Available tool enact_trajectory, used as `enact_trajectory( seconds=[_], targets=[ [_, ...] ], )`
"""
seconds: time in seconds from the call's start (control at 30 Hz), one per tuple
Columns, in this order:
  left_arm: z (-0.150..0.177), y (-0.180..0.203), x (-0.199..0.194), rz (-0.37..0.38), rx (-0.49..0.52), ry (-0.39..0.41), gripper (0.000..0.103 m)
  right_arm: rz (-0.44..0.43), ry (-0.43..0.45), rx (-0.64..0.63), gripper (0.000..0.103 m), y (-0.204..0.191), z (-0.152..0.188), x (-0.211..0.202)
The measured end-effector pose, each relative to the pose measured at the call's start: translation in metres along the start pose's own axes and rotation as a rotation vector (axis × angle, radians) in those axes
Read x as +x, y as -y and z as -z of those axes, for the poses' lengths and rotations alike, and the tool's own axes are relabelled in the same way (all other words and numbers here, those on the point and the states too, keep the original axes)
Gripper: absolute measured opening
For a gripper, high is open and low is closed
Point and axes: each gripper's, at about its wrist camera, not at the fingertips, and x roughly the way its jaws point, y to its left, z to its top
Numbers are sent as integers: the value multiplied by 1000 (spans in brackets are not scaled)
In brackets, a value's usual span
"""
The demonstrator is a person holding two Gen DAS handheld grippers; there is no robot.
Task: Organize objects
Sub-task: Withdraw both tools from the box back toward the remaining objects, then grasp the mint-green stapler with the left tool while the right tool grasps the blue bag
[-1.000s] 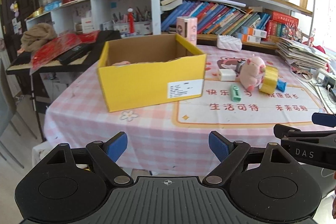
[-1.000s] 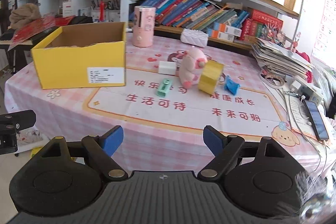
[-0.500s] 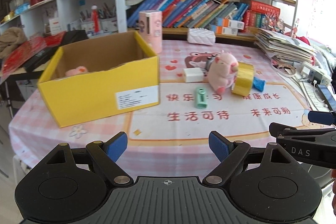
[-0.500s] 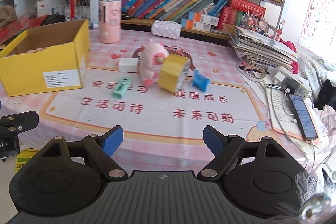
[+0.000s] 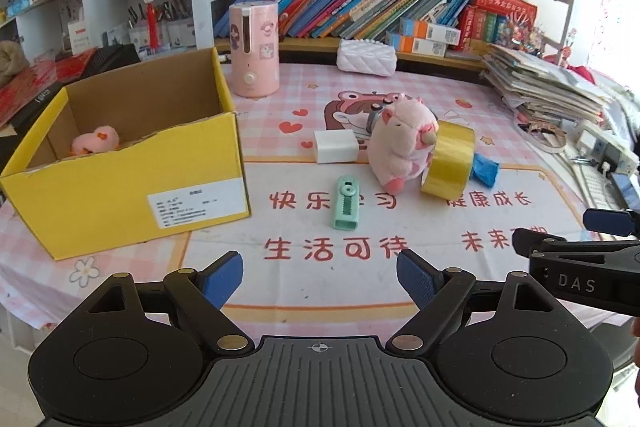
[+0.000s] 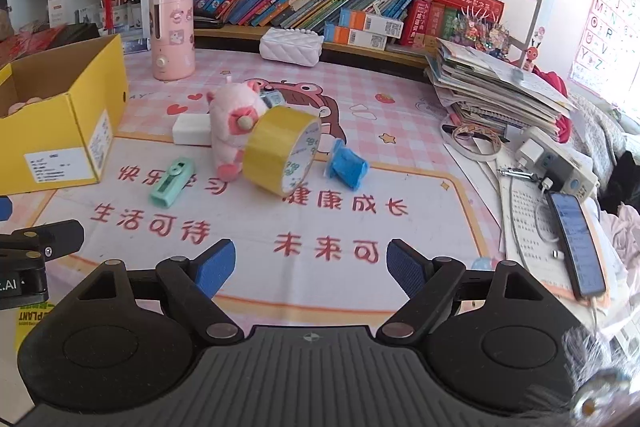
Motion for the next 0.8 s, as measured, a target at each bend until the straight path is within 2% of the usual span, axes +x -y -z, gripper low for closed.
enact_trajectory(
  seconds=[0.07,0.13,0.4,0.63,0.8],
  targets=[
    [-5,5,8,-4,-2,-17,85,-10,-8,0,79,7,-4,8],
    [-9,10,16,-12,-13,-30,84,-23,-18,1,75,14,-8,17],
    [-26,24,56,-22,-39,-81,61,-65,-34,24,69,42,-25,54],
    [-38,29,100,-45,-53,-109,52,-107,-43,24,59,61,-40,96],
    [-41,33,126,-52,-59,-143,47,-123,-36,17,59,72,-52,126]
  ],
)
